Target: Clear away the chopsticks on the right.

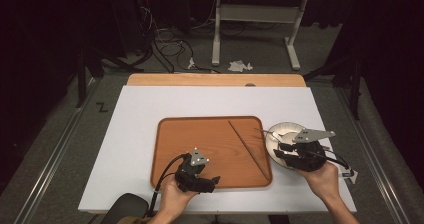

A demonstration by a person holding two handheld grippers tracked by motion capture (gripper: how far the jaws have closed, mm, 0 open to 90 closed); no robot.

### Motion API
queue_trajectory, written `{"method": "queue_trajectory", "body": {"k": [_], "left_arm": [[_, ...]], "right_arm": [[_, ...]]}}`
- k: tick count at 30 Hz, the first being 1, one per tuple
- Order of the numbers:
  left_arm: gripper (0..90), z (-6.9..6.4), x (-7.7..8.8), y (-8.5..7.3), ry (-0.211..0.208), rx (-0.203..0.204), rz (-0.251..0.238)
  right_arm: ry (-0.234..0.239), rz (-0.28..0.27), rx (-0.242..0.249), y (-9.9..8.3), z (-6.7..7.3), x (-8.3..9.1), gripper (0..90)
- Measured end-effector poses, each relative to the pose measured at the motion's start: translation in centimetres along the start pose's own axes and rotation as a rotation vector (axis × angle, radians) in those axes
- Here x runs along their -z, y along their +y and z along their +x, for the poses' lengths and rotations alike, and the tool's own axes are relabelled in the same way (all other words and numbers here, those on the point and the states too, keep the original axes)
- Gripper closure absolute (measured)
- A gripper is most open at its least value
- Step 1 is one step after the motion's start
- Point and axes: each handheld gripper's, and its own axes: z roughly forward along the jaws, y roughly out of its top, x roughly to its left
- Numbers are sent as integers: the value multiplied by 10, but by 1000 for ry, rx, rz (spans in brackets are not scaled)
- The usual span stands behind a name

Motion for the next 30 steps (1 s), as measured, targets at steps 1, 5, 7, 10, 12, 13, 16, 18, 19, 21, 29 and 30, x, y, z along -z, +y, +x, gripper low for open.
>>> {"method": "queue_trajectory", "body": {"k": [1, 5, 7, 10, 12, 13, 16, 18, 19, 21, 29, 30], "left_arm": [[249, 0, 0, 0, 2, 1, -2], [248, 0, 0, 0, 1, 0, 0], [249, 0, -1, 0, 0, 8, -4], [248, 0, 0, 0, 1, 2, -2], [249, 0, 0, 0, 2, 2, -2], [248, 0, 0, 0, 2, 2, -2], [248, 0, -1, 0, 0, 8, -2], [248, 0, -1, 0, 0, 8, -3], [248, 0, -1, 0, 0, 8, -3], [248, 0, -1, 0, 1, 7, -3], [249, 0, -2, 0, -1, 6, 3], [249, 0, -2, 0, 0, 6, 4]], "right_arm": [[-14, -13, 1, 2, -7, 5, 677], [-42, -15, -11, 4, -17, 13, 678], [-70, -21, -7, 5, -28, 19, 680], [-97, -20, -19, 6, -39, 25, 685], [-107, -25, -25, 6, -43, 27, 687], [-116, -26, -25, 6, -48, 28, 691], [-132, -18, -46, 4, -64, 32, 701], [-144, -9, -59, 2, -72, 31, 706], [-153, -4, -76, 0, -75, 31, 708], [-159, -2, -83, -1, -80, 30, 710], [-182, 73, -142, -23, -107, 18, 723], [-182, 76, -150, -26, -109, 17, 724]]}}
